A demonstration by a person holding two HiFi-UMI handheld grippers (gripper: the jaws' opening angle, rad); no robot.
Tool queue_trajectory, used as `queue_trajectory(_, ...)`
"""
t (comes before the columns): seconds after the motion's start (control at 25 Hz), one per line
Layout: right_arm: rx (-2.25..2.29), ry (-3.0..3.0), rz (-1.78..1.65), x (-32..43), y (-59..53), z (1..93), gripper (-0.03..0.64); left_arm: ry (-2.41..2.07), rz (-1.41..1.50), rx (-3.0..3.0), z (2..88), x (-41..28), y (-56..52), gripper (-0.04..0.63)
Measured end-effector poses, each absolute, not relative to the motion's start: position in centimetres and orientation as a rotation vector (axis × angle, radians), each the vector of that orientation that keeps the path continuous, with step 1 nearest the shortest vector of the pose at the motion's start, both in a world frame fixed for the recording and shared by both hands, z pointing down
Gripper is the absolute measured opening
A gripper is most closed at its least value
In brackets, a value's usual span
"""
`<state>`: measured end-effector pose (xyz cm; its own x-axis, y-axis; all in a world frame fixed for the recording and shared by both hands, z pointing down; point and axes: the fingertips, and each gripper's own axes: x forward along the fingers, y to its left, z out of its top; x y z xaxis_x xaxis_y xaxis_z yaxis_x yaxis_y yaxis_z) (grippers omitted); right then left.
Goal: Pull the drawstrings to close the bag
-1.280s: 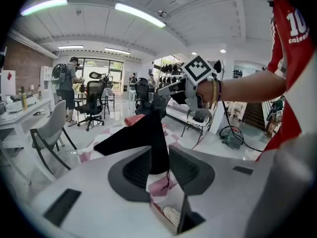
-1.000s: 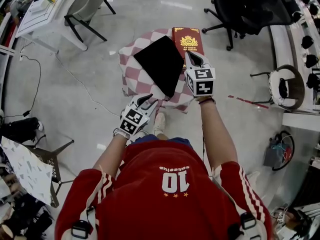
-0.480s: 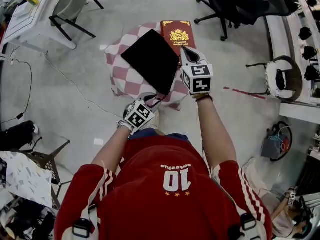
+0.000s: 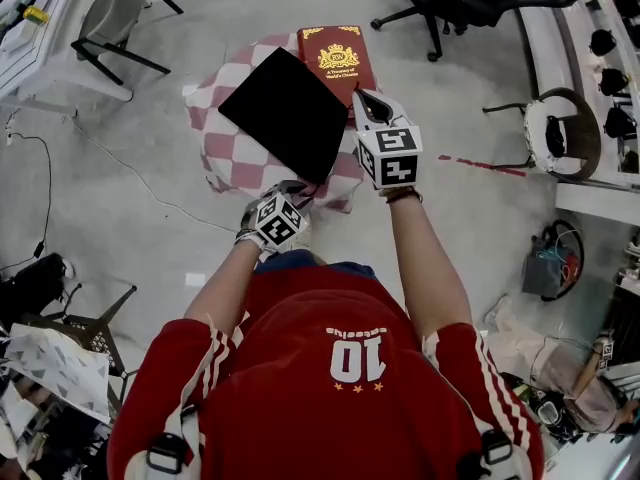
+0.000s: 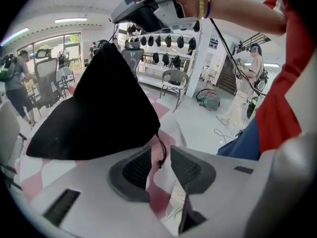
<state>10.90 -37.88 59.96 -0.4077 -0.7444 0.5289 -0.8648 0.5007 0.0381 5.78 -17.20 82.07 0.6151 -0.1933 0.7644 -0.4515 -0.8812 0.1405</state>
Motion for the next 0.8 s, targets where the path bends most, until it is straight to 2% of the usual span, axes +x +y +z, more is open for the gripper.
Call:
queue_trajectory(0.28,1.321,-2.258,0.332,11.7,-37.8,60.4,0.018,-0.496,1.174,2.480,83.8,5.4,-17.2,0.110)
queue_trajectory(0.4,1.325,-2.258,0.337,11.8,-37.8,60.3,0.018,-0.520,1.184,2.465,83.9,5.0,-17.6,0.055)
queue_trajectory(0.52,1.328,-2.255,0.344,12.0,-37.7,60.4,0.018,-0.506,1.207,2.456,83.8,4.8,-17.2,0.038)
queue_trajectory(0.8,1.342,-2.264,0.360,12.1,-37.0,60.0,0.018,-0.601,1.060,2.391,81.6,3.5,-16.8,0.023)
